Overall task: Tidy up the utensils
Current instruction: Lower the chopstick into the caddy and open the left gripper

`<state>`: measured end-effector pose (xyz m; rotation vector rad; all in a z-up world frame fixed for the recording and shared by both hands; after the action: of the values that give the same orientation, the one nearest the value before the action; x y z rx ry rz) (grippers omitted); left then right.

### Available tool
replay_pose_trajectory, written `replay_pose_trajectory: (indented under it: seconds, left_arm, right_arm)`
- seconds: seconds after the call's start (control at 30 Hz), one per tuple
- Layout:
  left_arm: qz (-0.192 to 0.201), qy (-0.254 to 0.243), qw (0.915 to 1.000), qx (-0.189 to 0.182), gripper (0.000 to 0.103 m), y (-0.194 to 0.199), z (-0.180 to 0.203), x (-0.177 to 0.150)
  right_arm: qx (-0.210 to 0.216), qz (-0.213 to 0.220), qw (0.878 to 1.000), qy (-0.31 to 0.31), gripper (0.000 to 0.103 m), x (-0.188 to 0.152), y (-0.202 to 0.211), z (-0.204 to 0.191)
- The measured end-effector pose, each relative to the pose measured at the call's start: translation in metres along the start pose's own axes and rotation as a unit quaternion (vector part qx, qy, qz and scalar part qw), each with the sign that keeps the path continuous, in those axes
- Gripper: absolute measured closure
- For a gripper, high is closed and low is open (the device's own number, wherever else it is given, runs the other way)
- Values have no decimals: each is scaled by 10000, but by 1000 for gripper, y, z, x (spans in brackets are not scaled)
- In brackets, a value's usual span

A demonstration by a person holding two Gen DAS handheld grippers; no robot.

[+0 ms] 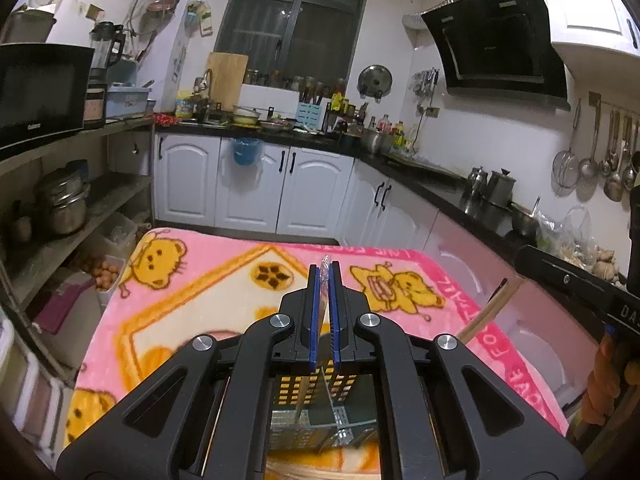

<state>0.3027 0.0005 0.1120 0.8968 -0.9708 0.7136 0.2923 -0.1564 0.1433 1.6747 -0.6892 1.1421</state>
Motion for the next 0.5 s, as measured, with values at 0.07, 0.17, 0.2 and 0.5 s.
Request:
replay_pose_trajectory:
  seconds: [0.07,0.17,0.2,0.5]
  left_arm:
    - [-37,13,10000,31,101,-1,-3,-3]
    - [-72,10,9999,87,101,-3,-6,-6]
    - [-84,3,9999,103,101,-3,-7,-6]
    - [-177,21,9996,220,94,-3,-14,-16]
  right_arm:
    - [-3,-16,10000,-4,101,-3,-3,0]
    - [-41,-33,10000,1,101,-6,-6,-1]
    - [-47,-42,10000,-10,101,-7,-7,-1]
    - [-228,-131,9996,-48,100,-15,-14,10]
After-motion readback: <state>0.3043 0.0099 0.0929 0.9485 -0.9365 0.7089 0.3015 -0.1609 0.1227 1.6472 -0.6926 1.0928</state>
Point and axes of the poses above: each gripper's, at about its wrist camera, not at the fingertips, and y roughly against the way its jaws point, z to its right, x to its top, the point moved 8 cm from there along -y, roughly the way its jaws point, and after that the axes turned 13 degrees about -x, right-handed, at the moved point
